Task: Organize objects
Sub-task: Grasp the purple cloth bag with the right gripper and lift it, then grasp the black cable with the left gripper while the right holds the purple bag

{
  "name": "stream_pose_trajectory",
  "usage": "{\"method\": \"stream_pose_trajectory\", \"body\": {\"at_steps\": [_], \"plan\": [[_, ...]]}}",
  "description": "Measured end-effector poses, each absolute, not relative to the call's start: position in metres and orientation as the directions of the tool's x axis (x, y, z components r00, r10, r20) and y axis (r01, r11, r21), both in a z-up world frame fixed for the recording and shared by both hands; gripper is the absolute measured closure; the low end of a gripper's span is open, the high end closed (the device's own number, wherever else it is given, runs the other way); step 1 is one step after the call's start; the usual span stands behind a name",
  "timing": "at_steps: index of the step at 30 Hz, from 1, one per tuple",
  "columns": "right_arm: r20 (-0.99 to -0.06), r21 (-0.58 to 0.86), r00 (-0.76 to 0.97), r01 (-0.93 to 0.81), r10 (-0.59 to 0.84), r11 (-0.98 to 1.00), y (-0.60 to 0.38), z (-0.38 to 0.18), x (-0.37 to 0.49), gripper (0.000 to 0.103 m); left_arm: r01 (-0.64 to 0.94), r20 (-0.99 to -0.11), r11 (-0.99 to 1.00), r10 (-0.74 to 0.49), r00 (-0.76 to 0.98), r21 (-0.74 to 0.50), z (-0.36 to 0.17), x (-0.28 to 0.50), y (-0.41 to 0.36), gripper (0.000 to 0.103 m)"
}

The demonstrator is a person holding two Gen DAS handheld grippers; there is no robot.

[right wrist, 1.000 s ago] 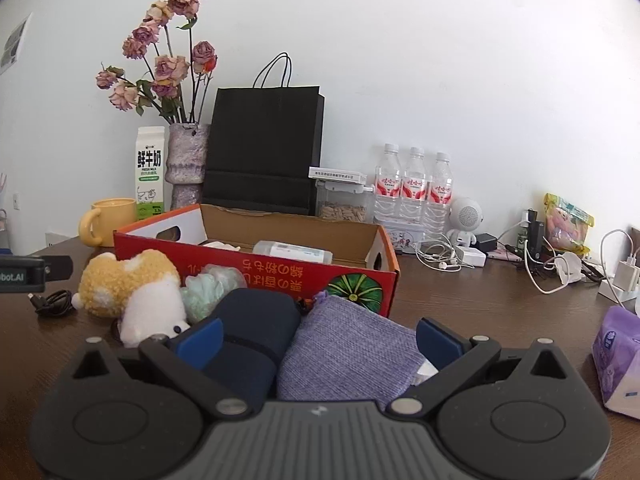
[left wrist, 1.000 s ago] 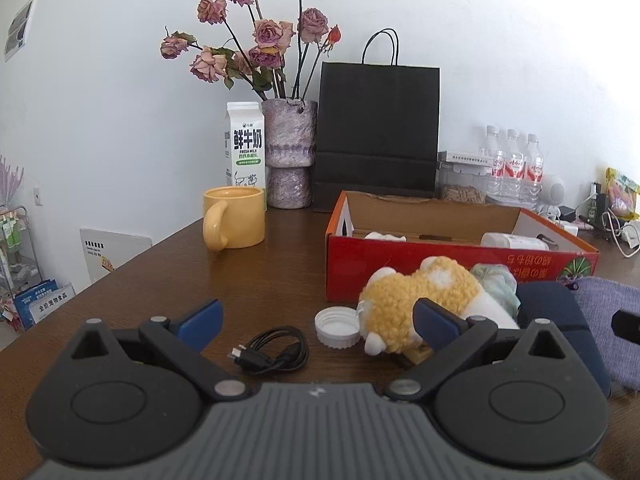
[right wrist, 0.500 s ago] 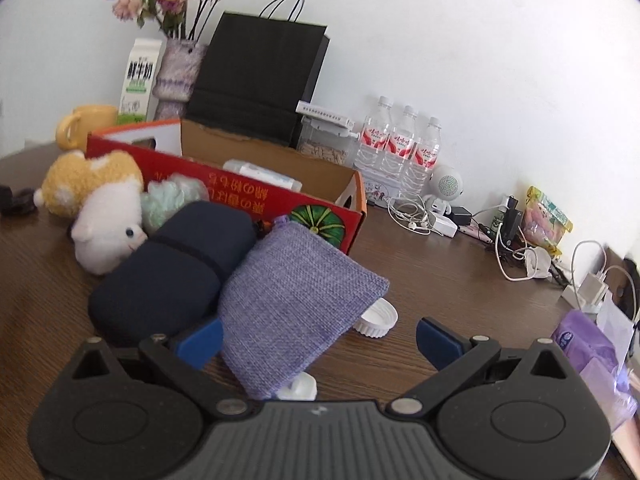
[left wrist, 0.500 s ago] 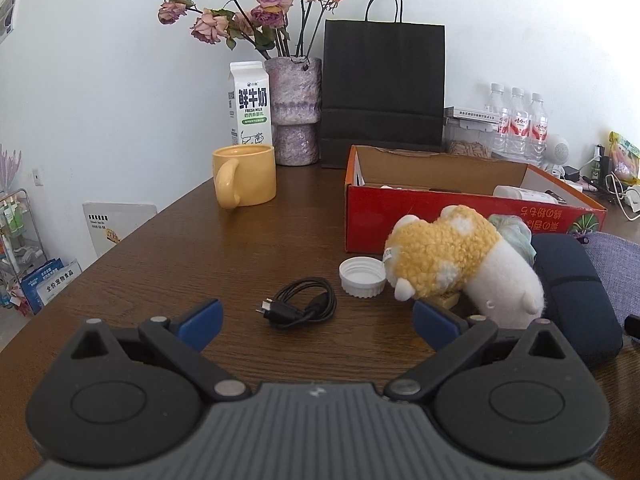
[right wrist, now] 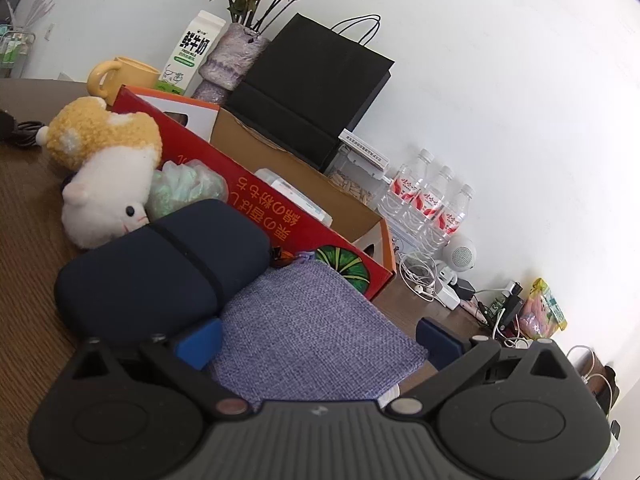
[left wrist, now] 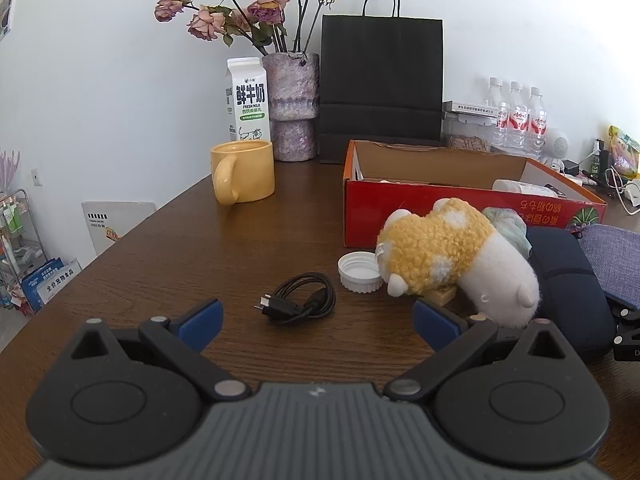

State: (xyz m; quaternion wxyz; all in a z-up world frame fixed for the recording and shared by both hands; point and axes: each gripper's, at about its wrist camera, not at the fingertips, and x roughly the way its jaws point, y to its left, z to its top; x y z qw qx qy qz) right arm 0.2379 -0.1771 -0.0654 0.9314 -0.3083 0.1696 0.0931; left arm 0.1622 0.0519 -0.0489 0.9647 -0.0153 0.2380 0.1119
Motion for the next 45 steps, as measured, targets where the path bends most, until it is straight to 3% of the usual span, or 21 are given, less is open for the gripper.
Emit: {"method": "stream_pose_trajectory", "body": {"at_steps": [1, 3, 5, 8, 10, 12, 14, 16, 20, 24, 25, 26, 28, 30, 38, 41, 45], "plan": [[-0.378, -0.541, 0.922, -0.292, 0.082, 0.789, -0.178, -0.065, 0.237, 0.009, -0.223, -0.463, 0.974, 0.209, 0.861, 0.024, -0.049, 0.162, 0.052, 0.0], [-0.378, -0.553, 0.92, -0.314, 0.103, 0.772, -0.175, -0.067, 0.234, 0.031, -0.224, -0.463, 0.974, 0.209, 0.861, 0.024, -0.049, 0.162, 0.052, 0.0], [-0.383, -0.584, 0.918, -0.33, 0.106, 0.742, -0.17, -0.071, 0.229, 0.059, -0.225, -0.466, 0.974, 0.21, 0.86, 0.024, -0.049, 0.162, 0.051, 0.0], [-0.396, -0.623, 0.91, -0.363, 0.121, 0.693, -0.162, -0.077, 0.222, 0.073, -0.223, -0.478, 0.975, 0.206, 0.854, 0.022, -0.05, 0.164, 0.052, 0.0], [-0.392, -0.627, 0.912, -0.363, 0.124, 0.689, -0.16, -0.079, 0.219, 0.073, -0.227, -0.48, 0.974, 0.208, 0.852, 0.02, -0.05, 0.164, 0.052, 0.0], [-0.381, -0.614, 0.917, -0.346, 0.118, 0.71, -0.163, -0.076, 0.22, 0.06, -0.225, -0.478, 0.974, 0.207, 0.854, 0.019, -0.05, 0.163, 0.052, 0.0], [-0.341, -0.578, 0.934, -0.295, 0.104, 0.76, -0.172, -0.069, 0.221, 0.011, -0.225, -0.477, 0.974, 0.206, 0.854, 0.018, -0.05, 0.163, 0.052, 0.0], [-0.325, -0.511, 0.936, -0.293, 0.134, 0.808, -0.184, -0.06, 0.225, 0.005, -0.227, -0.478, 0.974, 0.206, 0.854, 0.016, -0.05, 0.163, 0.053, 0.0], [-0.413, -0.43, 0.896, -0.349, 0.163, 0.833, -0.195, -0.057, 0.245, 0.004, -0.227, -0.479, 0.974, 0.207, 0.853, 0.017, -0.049, 0.163, 0.052, 0.0], [-0.455, -0.432, 0.872, -0.394, 0.182, 0.811, -0.192, -0.061, 0.252, 0.018, -0.229, -0.482, 0.973, 0.206, 0.852, 0.011, -0.05, 0.163, 0.053, 0.0], [-0.463, -0.426, 0.865, -0.409, 0.193, 0.807, -0.192, -0.061, 0.252, 0.026, -0.229, -0.482, 0.973, 0.205, 0.852, 0.01, -0.05, 0.164, 0.053, 0.0], [-0.475, -0.421, 0.857, -0.422, 0.202, 0.803, -0.19, -0.062, 0.249, 0.043, -0.228, -0.483, 0.974, 0.204, 0.851, 0.009, -0.05, 0.163, 0.053, 0.0], [-0.48, -0.435, 0.857, -0.421, 0.19, 0.796, -0.188, -0.064, 0.246, 0.063, -0.228, -0.484, 0.974, 0.203, 0.851, 0.007, -0.05, 0.163, 0.053, 0.0], [-0.461, -0.447, 0.867, -0.411, 0.189, 0.794, -0.187, -0.064, 0.239, 0.072, -0.23, -0.484, 0.973, 0.203, 0.851, 0.005, -0.05, 0.163, 0.053, 0.0], [-0.34, -0.307, 0.905, -0.362, 0.254, 0.88, -0.211, -0.044, 0.208, 0.092, -0.232, -0.489, 0.973, 0.198, 0.849, -0.009, -0.05, 0.163, 0.055, 0.0], [-0.258, -0.134, 0.908, -0.372, 0.33, 0.919, -0.232, -0.035, 0.195, 0.093, -0.232, -0.491, 0.973, 0.198, 0.848, -0.008, -0.049, 0.163, 0.055, 0.0], [-0.246, -0.095, 0.917, -0.345, 0.314, 0.934, -0.236, -0.032, 0.196, 0.094, -0.234, -0.492, 0.972, 0.201, 0.847, -0.006, -0.05, 0.163, 0.055, 0.0]]}}
